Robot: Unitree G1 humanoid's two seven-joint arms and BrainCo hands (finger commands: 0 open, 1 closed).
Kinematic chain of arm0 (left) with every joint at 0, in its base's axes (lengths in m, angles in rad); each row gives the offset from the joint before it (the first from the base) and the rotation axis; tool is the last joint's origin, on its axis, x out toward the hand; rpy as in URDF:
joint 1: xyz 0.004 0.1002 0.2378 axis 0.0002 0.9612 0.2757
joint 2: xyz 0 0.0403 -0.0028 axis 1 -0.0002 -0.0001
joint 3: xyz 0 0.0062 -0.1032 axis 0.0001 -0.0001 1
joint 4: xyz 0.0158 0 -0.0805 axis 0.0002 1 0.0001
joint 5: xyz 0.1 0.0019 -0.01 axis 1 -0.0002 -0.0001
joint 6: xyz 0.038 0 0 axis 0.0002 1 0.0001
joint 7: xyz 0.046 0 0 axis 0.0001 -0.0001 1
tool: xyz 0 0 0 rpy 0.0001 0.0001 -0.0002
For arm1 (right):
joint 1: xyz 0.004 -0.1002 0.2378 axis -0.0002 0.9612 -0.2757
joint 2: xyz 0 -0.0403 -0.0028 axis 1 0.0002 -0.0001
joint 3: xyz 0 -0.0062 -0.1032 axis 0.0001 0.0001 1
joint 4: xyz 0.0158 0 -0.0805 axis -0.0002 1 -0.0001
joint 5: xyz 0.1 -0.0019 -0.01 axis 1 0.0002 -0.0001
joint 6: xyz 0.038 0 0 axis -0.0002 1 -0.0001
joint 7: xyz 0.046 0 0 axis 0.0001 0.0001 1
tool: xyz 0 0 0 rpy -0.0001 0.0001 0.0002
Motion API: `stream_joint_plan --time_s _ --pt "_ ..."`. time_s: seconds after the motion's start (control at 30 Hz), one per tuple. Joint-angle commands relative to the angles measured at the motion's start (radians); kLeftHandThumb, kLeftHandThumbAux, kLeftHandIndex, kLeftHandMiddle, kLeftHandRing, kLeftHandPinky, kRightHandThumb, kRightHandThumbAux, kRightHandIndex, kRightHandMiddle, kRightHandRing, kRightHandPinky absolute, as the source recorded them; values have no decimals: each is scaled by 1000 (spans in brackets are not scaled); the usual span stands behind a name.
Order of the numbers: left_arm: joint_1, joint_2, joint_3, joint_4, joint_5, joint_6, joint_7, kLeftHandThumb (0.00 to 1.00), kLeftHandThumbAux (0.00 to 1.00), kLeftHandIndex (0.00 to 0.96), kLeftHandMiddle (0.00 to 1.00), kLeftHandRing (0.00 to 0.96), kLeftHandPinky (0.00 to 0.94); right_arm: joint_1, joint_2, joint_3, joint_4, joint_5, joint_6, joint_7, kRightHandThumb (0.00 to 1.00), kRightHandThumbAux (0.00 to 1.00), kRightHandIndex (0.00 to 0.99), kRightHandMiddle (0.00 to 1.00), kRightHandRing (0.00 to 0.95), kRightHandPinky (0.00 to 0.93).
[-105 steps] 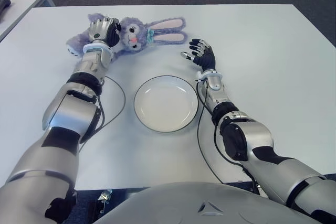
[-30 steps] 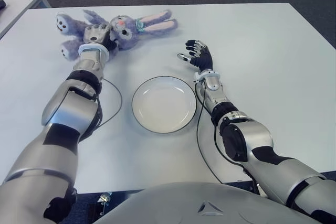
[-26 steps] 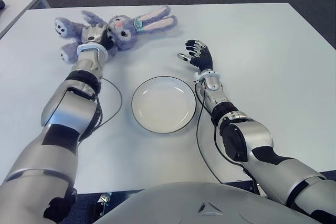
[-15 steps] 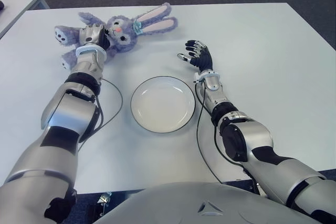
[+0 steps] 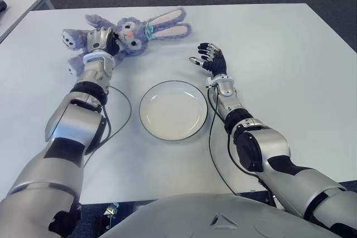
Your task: Put the doll into the plate.
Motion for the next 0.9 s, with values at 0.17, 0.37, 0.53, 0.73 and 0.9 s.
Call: stream_joint_plan --time_s 0.17,0.37,0.53,0.73,0.9 --pt "263 -76 -19 -123 -52 -36 -73 843 666 412 492 605 670 218 100 -12 119 7 90 0 66 943 271 286 257 229" --pt "423 -24 -17 -398 -89 -21 -148 845 665 406 518 689 756 216 102 -18 119 12 89 3 66 938 262 283 257 241" --pt "583 11 -22 -682 -108 46 -223 847 665 405 529 754 794 218 102 -22 119 15 85 7 65 937 263 282 253 218" --pt "742 36 -23 -972 -124 126 -321 848 665 404 534 773 802 217 103 -23 119 17 88 8 64 929 258 274 246 216" --pt "848 47 1 -1187 -138 215 -417 848 665 403 536 778 806 216 103 -28 119 23 92 11 69 929 259 274 247 222"
